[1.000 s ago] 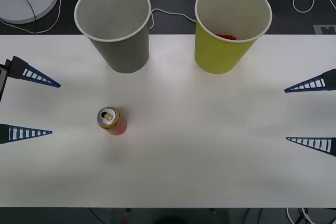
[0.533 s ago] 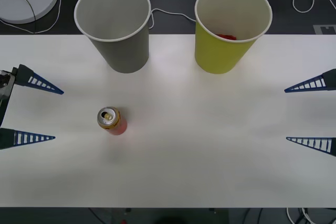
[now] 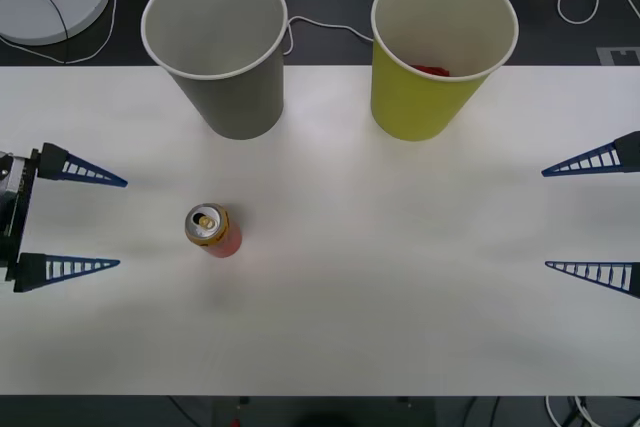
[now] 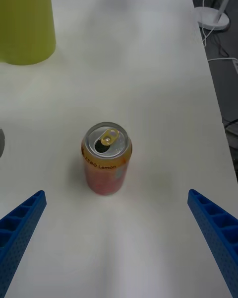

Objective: Put the can into the green bin and the plastic bottle into the gray bin

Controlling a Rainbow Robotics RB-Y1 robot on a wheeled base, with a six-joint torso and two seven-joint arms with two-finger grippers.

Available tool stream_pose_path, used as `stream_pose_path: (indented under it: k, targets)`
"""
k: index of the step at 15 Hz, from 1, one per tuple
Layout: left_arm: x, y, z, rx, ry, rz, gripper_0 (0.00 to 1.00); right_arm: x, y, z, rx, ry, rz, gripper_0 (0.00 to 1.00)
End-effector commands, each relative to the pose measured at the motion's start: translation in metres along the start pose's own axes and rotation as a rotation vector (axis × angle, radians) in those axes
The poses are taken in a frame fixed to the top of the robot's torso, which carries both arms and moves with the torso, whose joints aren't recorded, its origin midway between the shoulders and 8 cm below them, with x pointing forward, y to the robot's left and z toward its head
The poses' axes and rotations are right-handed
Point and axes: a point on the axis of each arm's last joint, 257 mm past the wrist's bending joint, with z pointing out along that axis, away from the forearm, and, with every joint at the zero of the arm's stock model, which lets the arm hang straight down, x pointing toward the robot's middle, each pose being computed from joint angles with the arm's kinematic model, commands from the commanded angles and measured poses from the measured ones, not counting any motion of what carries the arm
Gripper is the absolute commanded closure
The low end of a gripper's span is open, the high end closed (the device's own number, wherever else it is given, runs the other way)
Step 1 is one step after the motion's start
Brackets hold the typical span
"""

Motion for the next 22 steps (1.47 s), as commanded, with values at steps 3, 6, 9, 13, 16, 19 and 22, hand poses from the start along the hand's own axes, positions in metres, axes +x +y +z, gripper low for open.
stream_pose_path:
  k: [3,6,9,13,16,19,22]
  targets:
    - [0.026,-0.002,0.01,-0.036,-0.062,-0.013,0.0,0.0,0.0,0.0,0.0,0.0,0.0,0.0]
    - [0.039,-0.003,0.016,-0.056,-0.121,-0.024,0.0,0.0,0.0,0.0,0.0,0.0,0.0,0.0]
    - [0.052,-0.005,0.023,-0.075,-0.163,-0.036,0.0,0.0,0.0,0.0,0.0,0.0,0.0,0.0]
    - [0.062,-0.006,0.04,-0.126,-0.218,-0.059,0.0,0.0,0.0,0.0,0.0,0.0,0.0,0.0]
    - [0.063,-0.01,0.055,-0.143,-0.257,-0.083,0.0,0.0,0.0,0.0,0.0,0.0,0.0,0.0]
    - [0.062,-0.01,0.071,-0.163,-0.279,-0.091,0.0,0.0,0.0,0.0,0.0,0.0,0.0,0.0]
    - [0.062,-0.008,0.088,-0.183,-0.283,-0.086,0.0,0.0,0.0,0.0,0.0,0.0,0.0,0.0]
